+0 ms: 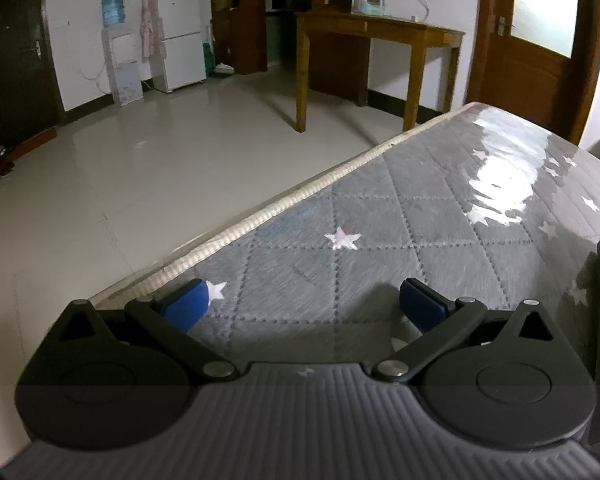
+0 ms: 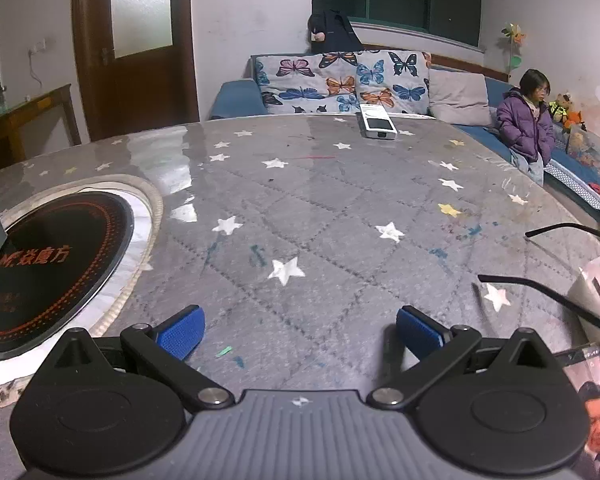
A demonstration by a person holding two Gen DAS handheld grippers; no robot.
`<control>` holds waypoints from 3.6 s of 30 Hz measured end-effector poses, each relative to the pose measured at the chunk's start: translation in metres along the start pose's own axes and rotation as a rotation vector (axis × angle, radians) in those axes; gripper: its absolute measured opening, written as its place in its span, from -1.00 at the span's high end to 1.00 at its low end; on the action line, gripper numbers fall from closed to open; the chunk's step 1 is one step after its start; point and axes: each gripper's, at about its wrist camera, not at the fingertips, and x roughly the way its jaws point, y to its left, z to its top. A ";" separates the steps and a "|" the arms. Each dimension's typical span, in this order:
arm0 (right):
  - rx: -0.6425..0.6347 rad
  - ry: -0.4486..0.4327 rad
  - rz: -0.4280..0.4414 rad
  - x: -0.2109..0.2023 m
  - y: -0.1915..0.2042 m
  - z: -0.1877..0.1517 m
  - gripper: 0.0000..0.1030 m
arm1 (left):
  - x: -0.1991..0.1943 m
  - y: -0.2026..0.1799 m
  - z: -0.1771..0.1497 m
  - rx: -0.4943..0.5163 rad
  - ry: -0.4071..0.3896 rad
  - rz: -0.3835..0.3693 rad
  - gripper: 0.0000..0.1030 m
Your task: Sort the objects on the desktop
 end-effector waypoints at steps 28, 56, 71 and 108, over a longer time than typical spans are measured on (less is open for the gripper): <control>-0.027 0.003 0.025 0.005 -0.010 0.006 -1.00 | 0.002 -0.003 -0.001 -0.004 -0.005 0.002 -1.00; -0.095 0.003 0.103 0.001 -0.005 0.002 -1.00 | 0.003 -0.005 -0.001 -0.005 -0.005 0.003 -1.00; -0.095 0.004 0.106 -0.005 -0.010 0.002 -1.00 | 0.003 -0.005 -0.001 -0.005 -0.004 0.003 -1.00; -0.095 0.004 0.106 -0.004 -0.010 0.001 -1.00 | 0.013 -0.018 0.007 0.033 -0.006 -0.036 -1.00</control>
